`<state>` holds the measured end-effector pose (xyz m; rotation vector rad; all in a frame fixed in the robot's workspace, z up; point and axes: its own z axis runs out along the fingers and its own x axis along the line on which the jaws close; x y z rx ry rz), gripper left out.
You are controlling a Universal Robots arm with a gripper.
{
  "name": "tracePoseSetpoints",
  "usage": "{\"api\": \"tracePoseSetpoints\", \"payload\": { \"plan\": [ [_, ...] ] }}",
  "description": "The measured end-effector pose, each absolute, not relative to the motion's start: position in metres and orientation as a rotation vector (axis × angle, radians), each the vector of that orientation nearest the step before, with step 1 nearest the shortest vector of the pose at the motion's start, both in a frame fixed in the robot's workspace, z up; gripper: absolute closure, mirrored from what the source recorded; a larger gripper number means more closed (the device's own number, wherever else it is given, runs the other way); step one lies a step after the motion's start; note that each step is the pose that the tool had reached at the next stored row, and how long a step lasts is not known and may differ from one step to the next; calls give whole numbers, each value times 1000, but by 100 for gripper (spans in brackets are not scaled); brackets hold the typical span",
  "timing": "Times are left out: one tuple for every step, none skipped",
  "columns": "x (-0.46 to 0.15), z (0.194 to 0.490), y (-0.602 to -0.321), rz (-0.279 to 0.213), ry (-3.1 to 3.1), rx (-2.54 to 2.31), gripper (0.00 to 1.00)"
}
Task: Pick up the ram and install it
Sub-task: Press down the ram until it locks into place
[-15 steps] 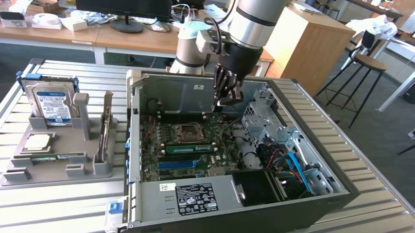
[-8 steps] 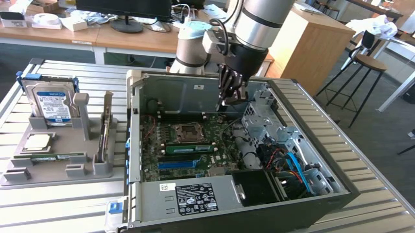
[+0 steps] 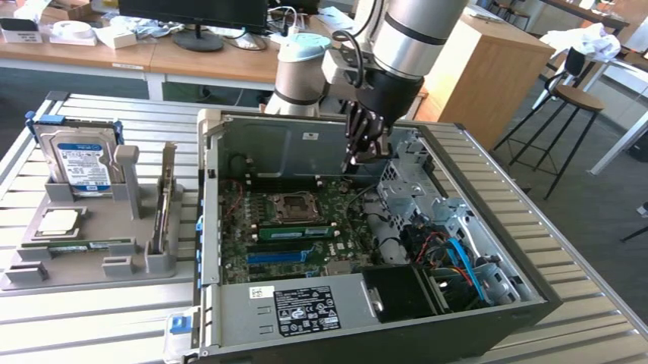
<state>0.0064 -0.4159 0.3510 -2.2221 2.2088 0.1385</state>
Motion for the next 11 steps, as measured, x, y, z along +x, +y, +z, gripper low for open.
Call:
{"api": "tracePoseSetpoints", "payload": {
  "plan": [
    [7, 351, -416, 139, 2208, -2222, 90],
    [8, 351, -416, 140, 2208, -2221, 90],
    [8, 351, -416, 140, 2208, -2221, 90],
    [8, 351, -416, 140, 2208, -2221, 90],
    [8, 351, -416, 140, 2208, -2221, 90],
    [8, 351, -416, 140, 2208, -2221, 90],
    [8, 351, -416, 140, 2208, -2221, 90],
    [8, 351, -416, 140, 2208, -2221, 90],
    [8, 351, -416, 140, 2208, -2221, 90],
    [8, 351, -416, 140, 2208, -2221, 90],
    [8, 351, -416, 140, 2208, -2221, 90]
  ]
}}
